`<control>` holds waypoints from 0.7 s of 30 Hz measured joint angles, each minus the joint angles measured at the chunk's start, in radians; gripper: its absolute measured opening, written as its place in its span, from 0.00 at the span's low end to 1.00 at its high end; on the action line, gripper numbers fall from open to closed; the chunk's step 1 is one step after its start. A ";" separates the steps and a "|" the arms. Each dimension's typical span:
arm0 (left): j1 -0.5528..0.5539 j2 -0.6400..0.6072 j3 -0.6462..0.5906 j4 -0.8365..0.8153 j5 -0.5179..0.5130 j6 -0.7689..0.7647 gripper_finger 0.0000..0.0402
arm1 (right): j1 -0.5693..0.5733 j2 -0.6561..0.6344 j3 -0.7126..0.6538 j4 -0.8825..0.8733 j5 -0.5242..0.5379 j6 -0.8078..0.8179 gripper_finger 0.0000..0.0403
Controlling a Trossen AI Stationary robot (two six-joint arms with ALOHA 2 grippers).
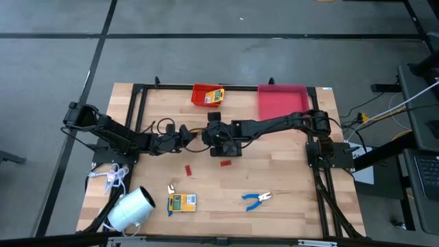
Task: Pick & Place School Supplies
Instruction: Put the yellow crayon box into the red bin
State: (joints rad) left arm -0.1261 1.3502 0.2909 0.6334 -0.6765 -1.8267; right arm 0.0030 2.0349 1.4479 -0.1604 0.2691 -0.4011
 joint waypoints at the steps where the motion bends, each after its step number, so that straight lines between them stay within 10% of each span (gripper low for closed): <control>1: 0.003 0.000 0.000 0.000 0.005 0.003 0.00 | 0.001 0.002 0.000 0.001 0.001 0.000 0.40; 21: 0.013 0.000 0.000 0.036 0.021 0.030 0.00 | -0.026 0.002 0.000 0.032 0.018 -0.001 0.30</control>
State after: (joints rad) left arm -0.1131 1.3499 0.2909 0.6697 -0.6556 -1.7964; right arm -0.0227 2.0373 1.4483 -0.1280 0.2870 -0.4018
